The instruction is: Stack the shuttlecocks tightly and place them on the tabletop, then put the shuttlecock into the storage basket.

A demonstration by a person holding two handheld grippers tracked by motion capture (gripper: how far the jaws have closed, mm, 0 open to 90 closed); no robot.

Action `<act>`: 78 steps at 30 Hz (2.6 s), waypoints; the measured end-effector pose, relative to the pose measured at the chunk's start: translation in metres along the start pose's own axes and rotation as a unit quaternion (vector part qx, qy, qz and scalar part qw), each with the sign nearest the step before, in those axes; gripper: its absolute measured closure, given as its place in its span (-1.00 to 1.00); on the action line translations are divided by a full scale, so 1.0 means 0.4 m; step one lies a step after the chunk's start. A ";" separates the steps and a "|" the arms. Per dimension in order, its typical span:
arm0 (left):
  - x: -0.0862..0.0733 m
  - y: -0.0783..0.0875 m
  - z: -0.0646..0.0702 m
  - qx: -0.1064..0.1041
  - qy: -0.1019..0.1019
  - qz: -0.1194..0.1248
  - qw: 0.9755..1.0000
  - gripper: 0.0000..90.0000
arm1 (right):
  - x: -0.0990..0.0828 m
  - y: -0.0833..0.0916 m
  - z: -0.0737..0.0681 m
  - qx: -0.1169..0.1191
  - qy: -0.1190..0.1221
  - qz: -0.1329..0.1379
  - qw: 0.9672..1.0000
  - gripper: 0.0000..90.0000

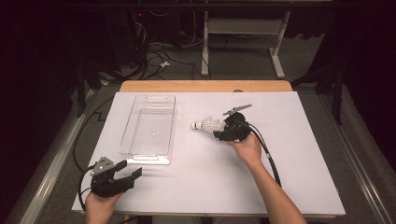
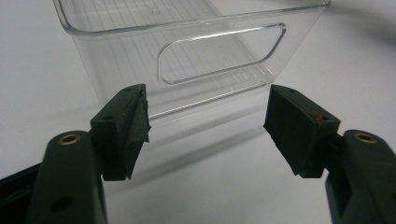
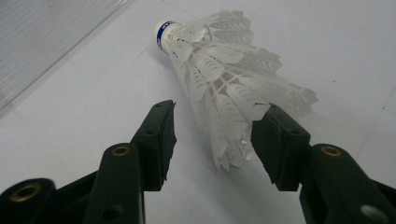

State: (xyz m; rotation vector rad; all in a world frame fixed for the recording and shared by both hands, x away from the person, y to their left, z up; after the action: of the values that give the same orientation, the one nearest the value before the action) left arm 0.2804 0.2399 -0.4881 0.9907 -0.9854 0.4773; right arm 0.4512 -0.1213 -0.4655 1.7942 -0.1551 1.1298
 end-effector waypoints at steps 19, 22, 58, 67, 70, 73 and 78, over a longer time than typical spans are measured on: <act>0.001 0.000 0.007 0.004 -0.008 -0.001 1.000 -0.30 | 0.001 -0.020 0.000 -0.001 -0.001 0.008 1.000 0.12; 0.001 0.002 0.009 0.005 -0.009 0.000 1.000 -0.30 | -0.003 -0.029 0.002 -0.001 -0.007 0.008 1.000 0.13; 0.001 -0.003 0.009 0.003 -0.013 -0.006 1.000 -0.30 | 0.005 -0.070 -0.012 0.027 -0.028 0.003 0.999 0.65; 0.001 -0.004 0.010 0.003 -0.013 -0.006 1.000 -0.30 | 0.006 -0.075 -0.016 0.033 -0.024 -0.005 0.999 0.81; 0.001 -0.004 0.011 0.003 -0.014 -0.006 1.000 -0.30 | 0.006 -0.073 -0.017 0.034 -0.018 -0.007 0.999 0.90; 0.001 -0.003 0.011 0.003 -0.013 -0.005 1.000 -0.30 | 0.005 -0.074 -0.020 0.036 -0.014 -0.009 0.999 0.95; 0.001 -0.003 0.009 0.003 -0.016 -0.006 1.000 -0.30 | 0.005 -0.073 -0.018 0.040 -0.015 -0.007 0.999 0.98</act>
State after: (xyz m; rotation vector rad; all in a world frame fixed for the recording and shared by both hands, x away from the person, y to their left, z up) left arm 0.2798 0.2361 -0.4878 1.0113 -1.0062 0.4566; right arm 0.4636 -0.0999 -0.4826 1.8801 -0.1164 1.1143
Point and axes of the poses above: each handheld gripper's, and its own axes: y roughly backward along the jaws, x roughly out of its top, z roughly to its right, the point moved 4 cm from there along -y, roughly forward along the jaws, and after that the axes turned 8 degrees about z, right-handed, at the moved point
